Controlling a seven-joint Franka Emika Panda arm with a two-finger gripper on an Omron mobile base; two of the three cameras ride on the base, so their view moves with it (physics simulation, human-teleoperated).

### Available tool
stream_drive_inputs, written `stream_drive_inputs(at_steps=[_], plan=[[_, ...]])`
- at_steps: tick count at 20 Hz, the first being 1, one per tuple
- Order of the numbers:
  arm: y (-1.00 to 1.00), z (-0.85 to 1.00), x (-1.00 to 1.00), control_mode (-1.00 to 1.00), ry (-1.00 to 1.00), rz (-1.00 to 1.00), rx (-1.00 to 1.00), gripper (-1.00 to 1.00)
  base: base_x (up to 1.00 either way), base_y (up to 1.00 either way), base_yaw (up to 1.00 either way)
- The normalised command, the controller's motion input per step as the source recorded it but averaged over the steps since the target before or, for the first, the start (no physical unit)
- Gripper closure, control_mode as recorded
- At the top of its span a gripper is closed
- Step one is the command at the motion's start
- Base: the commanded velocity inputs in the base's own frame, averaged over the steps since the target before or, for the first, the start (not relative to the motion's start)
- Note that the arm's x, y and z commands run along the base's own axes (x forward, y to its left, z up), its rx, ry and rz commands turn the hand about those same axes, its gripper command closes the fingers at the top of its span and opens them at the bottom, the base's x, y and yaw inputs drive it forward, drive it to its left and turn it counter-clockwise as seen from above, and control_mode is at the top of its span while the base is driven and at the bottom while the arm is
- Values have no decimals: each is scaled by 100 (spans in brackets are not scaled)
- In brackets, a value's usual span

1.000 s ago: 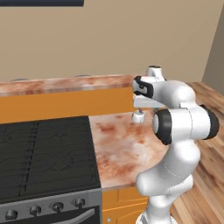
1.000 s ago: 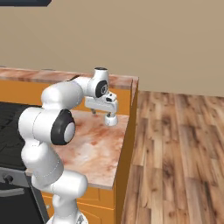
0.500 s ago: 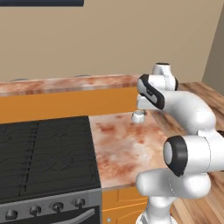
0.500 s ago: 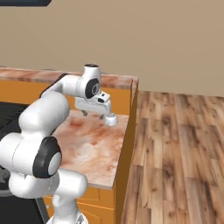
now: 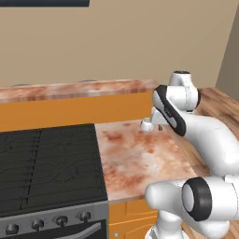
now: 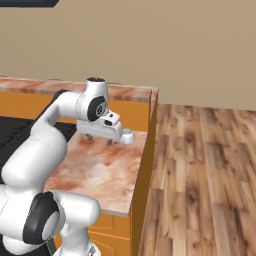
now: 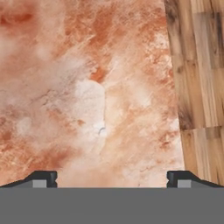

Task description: Clear the mugs and bowl far away from the sink.

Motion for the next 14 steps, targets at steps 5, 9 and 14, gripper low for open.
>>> stream_drive_inputs(at_steps=[5, 9, 14], plan=[[14, 1, -13, -100, 0, 0, -1, -100, 0, 0, 0], [3, 1, 0, -100, 0, 0, 0, -100, 0, 0, 0], [0, 0, 0, 100, 0, 0, 0, -100, -25, -1, -1]])
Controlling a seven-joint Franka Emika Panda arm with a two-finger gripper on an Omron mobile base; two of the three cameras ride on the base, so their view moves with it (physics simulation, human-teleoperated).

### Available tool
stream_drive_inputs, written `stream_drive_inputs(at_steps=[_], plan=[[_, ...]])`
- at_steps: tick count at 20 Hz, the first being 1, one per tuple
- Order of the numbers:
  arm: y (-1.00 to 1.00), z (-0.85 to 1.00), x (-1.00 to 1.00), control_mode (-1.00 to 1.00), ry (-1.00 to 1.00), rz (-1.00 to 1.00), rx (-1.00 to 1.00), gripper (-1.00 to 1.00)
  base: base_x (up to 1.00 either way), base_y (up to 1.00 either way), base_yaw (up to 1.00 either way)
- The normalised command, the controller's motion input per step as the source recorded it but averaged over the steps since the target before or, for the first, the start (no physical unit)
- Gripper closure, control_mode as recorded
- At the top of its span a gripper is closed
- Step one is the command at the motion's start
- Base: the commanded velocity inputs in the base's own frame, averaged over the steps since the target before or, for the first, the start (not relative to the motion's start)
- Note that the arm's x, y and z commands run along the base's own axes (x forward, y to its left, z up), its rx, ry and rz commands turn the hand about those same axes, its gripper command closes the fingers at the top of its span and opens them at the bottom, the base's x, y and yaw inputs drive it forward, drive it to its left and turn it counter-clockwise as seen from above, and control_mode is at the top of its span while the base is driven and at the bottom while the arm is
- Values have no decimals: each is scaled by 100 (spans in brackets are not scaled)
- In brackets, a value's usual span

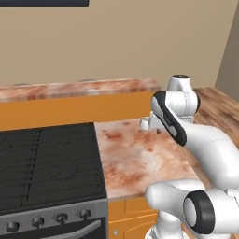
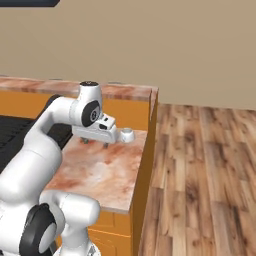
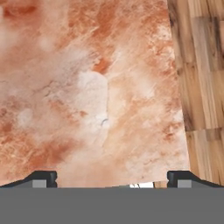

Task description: Clear the mugs and bowl far away from the sink.

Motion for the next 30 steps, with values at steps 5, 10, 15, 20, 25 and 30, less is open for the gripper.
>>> stream_drive_inputs(at_steps=[5, 10, 15, 20, 25, 30], plan=[[0, 0, 0, 100, 0, 0, 0, -100, -96, -49, -46], [0, 0, 0, 100, 0, 0, 0, -100, -59, -17, -80], [0, 0, 0, 100, 0, 0, 0, -100, -12, 0, -99], [0, 0, 0, 100, 0, 0, 0, -100, -3, 0, -100], [0, 0, 0, 100, 0, 0, 0, -100, -3, 0, -100], [0, 0, 0, 100, 0, 0, 0, -100, -1, 0, -100]])
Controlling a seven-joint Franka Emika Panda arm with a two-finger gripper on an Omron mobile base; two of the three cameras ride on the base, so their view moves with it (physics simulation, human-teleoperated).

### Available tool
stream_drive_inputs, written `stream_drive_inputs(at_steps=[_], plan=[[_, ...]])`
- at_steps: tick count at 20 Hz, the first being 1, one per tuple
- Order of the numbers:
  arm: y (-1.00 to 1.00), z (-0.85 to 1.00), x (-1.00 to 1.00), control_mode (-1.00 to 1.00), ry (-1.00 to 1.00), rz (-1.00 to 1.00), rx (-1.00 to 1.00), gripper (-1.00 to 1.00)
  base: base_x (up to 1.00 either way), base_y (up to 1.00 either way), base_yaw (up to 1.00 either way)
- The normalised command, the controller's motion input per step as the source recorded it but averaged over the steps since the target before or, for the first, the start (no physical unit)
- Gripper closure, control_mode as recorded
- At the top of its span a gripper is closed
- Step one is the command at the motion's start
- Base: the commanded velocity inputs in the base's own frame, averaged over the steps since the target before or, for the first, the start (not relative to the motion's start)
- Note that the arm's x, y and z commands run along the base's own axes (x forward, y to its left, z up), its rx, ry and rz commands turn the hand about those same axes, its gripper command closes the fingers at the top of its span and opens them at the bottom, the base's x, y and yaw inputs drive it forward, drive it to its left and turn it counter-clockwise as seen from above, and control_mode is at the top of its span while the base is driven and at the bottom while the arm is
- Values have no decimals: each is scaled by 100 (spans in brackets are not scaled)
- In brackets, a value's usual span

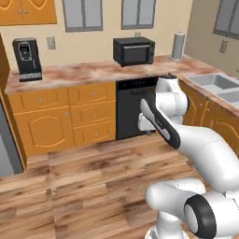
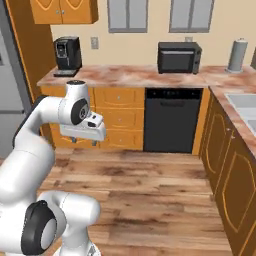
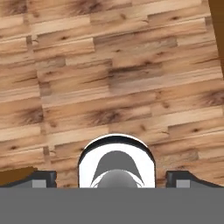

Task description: Clear the mugs and bowl far away from the sink.

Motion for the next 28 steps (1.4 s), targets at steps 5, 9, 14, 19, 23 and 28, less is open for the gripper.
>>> stream_drive_inputs(at_steps=[5, 9, 14, 19, 23, 28], plan=[[0, 0, 0, 100, 0, 0, 0, -100, 0, 0, -100], [0, 0, 0, 100, 0, 0, 0, -100, 2, 1, -95], [0, 0, 0, 100, 0, 0, 0, -100, 49, 59, -79], [0, 0, 0, 100, 0, 0, 0, -100, 87, 79, -64], [0, 0, 0, 100, 0, 0, 0, -100, 96, 69, -58], [0, 0, 0, 100, 0, 0, 0, -100, 66, -17, -51]])
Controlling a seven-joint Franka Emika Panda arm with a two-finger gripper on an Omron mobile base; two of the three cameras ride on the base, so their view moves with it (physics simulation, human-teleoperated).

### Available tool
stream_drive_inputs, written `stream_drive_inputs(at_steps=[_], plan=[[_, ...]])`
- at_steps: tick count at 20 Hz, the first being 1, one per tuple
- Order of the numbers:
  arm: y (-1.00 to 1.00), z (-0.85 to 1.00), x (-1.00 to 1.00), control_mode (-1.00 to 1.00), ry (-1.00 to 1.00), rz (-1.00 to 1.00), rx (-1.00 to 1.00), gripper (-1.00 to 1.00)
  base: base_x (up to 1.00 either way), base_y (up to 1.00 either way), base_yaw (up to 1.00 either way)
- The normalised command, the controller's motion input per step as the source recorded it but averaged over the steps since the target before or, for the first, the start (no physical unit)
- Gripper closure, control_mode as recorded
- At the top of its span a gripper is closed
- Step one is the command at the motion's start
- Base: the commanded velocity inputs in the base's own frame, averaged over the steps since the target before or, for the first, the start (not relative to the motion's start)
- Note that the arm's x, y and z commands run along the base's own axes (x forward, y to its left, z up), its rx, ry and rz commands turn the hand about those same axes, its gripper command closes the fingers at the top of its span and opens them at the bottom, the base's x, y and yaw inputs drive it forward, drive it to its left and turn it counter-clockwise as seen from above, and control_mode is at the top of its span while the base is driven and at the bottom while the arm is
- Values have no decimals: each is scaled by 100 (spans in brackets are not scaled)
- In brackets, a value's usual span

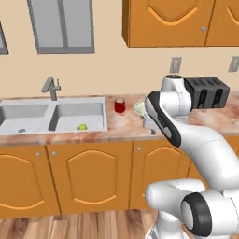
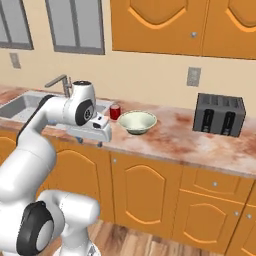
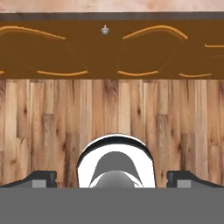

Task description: Clear the mugs and bowl far away from the sink.

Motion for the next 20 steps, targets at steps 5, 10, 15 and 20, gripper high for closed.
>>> stream_drive_inputs(at_steps=[5, 10, 15, 20], plan=[[0, 0, 0, 100, 0, 0, 0, -100, 58, -22, -42], [0, 0, 0, 100, 0, 0, 0, -100, 56, 1, -17], [0, 0, 0, 100, 0, 0, 0, -100, 64, 0, -2], [0, 0, 0, 100, 0, 0, 0, -100, 54, -2, 0]])
